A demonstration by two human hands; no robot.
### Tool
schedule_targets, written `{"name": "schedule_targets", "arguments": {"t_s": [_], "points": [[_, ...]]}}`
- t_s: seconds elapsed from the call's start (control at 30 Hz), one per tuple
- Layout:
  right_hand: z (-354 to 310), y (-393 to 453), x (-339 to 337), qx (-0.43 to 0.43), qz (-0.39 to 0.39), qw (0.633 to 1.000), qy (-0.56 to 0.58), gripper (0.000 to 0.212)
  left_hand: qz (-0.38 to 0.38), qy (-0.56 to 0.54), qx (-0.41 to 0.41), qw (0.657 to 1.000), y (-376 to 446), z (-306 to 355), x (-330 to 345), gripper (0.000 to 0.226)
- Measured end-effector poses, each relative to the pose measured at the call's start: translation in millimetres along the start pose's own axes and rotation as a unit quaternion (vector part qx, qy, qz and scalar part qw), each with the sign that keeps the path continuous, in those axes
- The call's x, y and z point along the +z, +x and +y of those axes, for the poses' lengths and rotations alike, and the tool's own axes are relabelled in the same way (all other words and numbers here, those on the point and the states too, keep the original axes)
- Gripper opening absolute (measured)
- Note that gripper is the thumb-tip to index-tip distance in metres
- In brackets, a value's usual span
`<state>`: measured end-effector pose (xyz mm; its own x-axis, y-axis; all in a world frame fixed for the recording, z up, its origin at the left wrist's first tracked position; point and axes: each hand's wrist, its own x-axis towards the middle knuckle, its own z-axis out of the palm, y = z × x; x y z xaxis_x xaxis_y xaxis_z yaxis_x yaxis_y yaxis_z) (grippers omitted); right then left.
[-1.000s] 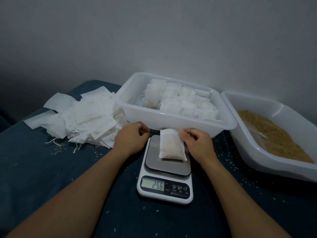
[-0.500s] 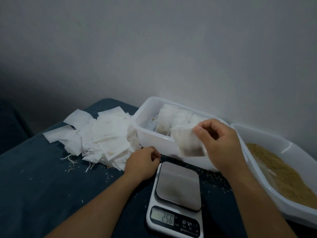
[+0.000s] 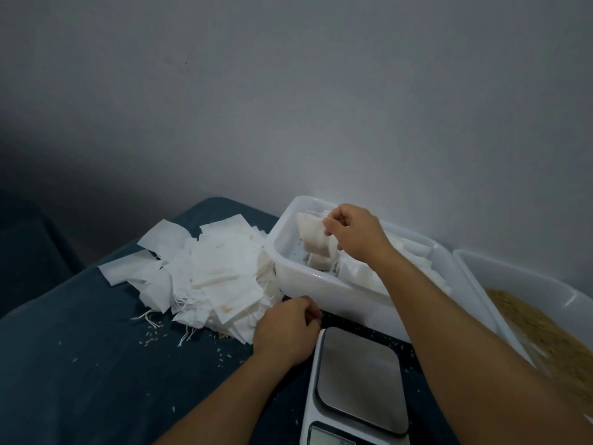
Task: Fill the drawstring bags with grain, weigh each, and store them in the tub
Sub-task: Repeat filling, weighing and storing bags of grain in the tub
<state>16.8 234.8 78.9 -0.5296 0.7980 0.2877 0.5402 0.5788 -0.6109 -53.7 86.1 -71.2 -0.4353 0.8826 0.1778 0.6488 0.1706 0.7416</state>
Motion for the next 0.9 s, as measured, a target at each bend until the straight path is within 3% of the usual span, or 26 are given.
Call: {"name": "schedule_targets", "arguments": {"t_s": [0.17,0.4,0.57,0.67,0.8,0.87,0.9], "points": [[30,19,18,0.101,-0.047,0.994,-0.010,0.017,0.008,-0.004,-0.002,1.000,-1,0,1,0.015],[58,33,18,0.278,-0.008,0.960,0.024,0.021,0.001,-0.005,-0.007,1.000,1,0,3,0.013],[57,32,17,0.303,0.026,0.950,0.074,0.019,0.002,-0.006,-0.010,1.000,1,-1,2,0.012],[47,25,16,0.216,0.061,0.974,0.018,0.035,0.000,-0.007,-0.010,1.000,0,1,0,0.013],[5,-6,24,-0.039,0.192,0.981,-0.018,0.034,-0.013,-0.002,-0.009,1.000,-2,3,-2,0.016],[-24,-31,33,-0.189,0.179,0.965,-0.011,0.024,-0.010,-0.005,-0.012,1.000,-1,5,-4,0.013],[-36,-44,39,-0.255,0.136,0.957,-0.017,0.020,-0.011,-0.003,-0.016,1.000,-1,4,-3,0.011]]}}
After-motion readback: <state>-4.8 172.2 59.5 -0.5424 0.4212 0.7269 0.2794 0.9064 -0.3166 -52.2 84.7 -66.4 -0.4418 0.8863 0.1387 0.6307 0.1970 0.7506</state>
